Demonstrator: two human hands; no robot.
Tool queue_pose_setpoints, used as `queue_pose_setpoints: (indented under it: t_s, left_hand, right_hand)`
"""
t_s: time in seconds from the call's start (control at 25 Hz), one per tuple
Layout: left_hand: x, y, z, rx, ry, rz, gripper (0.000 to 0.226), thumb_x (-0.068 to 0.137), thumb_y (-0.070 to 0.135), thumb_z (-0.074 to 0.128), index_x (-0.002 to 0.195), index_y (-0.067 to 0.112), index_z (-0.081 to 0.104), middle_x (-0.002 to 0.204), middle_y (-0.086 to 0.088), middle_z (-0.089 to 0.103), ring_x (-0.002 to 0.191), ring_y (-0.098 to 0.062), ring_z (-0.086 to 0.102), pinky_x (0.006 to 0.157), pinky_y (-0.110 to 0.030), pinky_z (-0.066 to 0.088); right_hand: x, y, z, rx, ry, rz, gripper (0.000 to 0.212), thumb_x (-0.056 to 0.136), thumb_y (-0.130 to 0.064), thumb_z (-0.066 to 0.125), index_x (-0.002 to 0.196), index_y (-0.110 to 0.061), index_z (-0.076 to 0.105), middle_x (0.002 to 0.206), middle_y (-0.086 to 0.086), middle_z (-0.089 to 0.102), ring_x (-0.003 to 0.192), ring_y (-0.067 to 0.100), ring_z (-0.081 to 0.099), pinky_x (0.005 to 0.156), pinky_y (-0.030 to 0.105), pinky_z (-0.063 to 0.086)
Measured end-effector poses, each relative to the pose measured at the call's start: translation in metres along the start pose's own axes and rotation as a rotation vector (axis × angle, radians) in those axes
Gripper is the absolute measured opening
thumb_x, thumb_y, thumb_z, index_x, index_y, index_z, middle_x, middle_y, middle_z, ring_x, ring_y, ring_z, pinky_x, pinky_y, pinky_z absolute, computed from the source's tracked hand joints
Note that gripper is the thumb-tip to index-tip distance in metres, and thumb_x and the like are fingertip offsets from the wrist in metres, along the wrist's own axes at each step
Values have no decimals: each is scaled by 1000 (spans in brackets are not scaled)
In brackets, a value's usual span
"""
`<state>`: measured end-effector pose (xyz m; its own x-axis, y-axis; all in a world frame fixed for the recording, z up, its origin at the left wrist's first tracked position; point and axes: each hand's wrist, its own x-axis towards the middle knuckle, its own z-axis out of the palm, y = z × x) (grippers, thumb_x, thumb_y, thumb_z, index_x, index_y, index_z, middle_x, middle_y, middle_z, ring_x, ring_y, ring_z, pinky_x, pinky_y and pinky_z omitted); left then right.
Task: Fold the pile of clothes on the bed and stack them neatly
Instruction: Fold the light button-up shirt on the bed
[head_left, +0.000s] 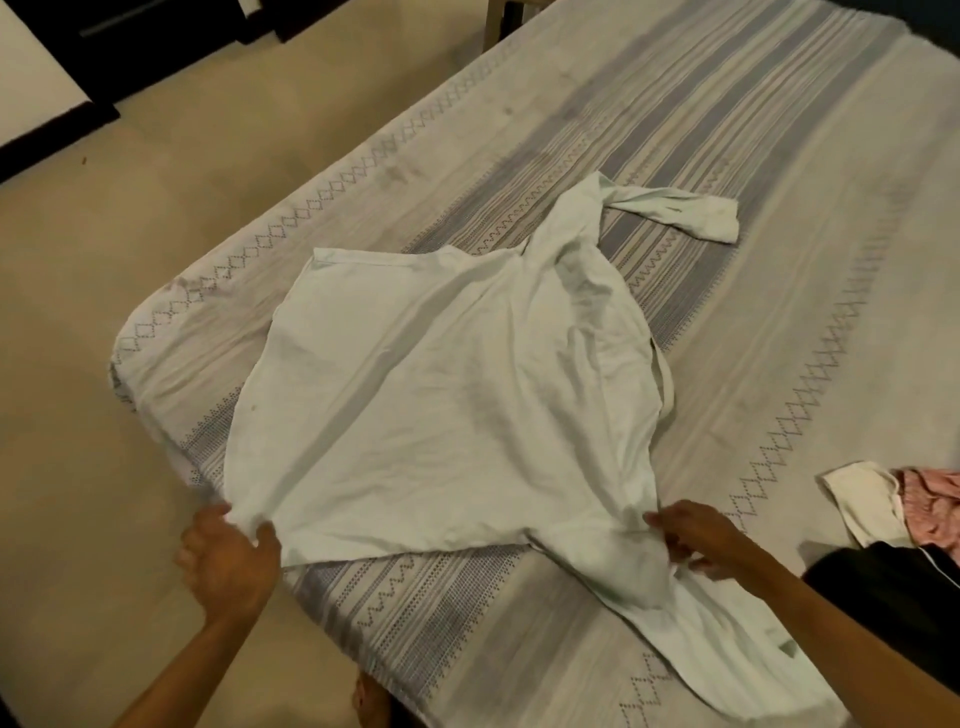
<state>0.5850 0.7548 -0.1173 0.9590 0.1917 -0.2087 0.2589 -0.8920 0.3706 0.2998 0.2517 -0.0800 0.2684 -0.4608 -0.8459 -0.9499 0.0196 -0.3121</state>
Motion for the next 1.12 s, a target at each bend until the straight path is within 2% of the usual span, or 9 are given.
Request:
queue_pose_setpoints:
  t_s: [0.12,0.28,0.4,0.48,0.76,0.84,0.92,1.0,1.12]
  left_hand:
    - [-26,71,31,-141,-210,293,34,89,16,79,115,14,56,110,-11,65,105,-41,62,90,-53,52]
    - [-84,179,62,-236,-631,481,12,97,21,72,99,15,62,92,3,71,81,-5,67,69,-9,45]
    - [-122,220,87,-204,-803,611,13,99,30,69,99,18,62,88,8,70,76,4,64,68,-9,45]
    - [-133,230,98,-183,-862,678,14,100,33,67,102,21,61,91,8,69,82,4,64,70,-12,49]
    - [-96,222,95,-108,-858,643,6,99,22,69,97,20,64,77,19,67,70,-1,62,65,-16,50]
    - [-63,224,84,-79,-807,686,8,98,21,71,93,24,65,77,22,66,71,-3,63,66,-18,51]
    - [-21,227,67,-42,-739,720,12,96,19,73,91,26,65,78,23,67,75,-4,65,68,-14,49]
    - [25,234,46,-16,-644,699,15,95,15,74,89,26,66,77,21,68,74,-4,65,66,-10,46]
    - [99,251,17,22,-524,641,12,95,17,74,90,24,66,77,11,70,72,-5,64,66,-12,45]
  right_hand:
    - [5,-23,1,249,84,-13,38,92,-40,77,101,-5,65,84,15,70,74,28,63,64,34,50]
    - [10,-40,26,73,79,-43,18,93,-20,74,90,-3,69,69,9,72,57,19,67,61,30,56]
    - [7,-39,61,-60,17,-242,13,92,-21,70,86,-10,72,78,3,74,66,12,66,72,27,55]
    - [2,-33,69,-155,-111,-277,13,90,-27,69,84,-16,65,77,-4,69,65,6,62,67,19,50]
    - [12,2,-17,-473,-348,189,20,81,-35,70,94,-19,69,72,-3,73,60,14,66,63,24,49]
    - [24,-1,-46,-342,-188,180,25,86,-36,71,91,-11,72,78,2,77,59,16,68,59,24,51]
    - [41,-9,-74,-139,137,55,29,94,-36,66,91,-7,69,77,6,78,60,21,71,56,25,52]
    - [55,-35,-96,9,328,-44,24,97,-30,64,91,-8,68,81,9,77,74,27,73,71,35,56]
    - [74,-97,-108,101,351,-144,18,98,-28,64,103,-12,71,104,7,74,102,30,67,99,46,52]
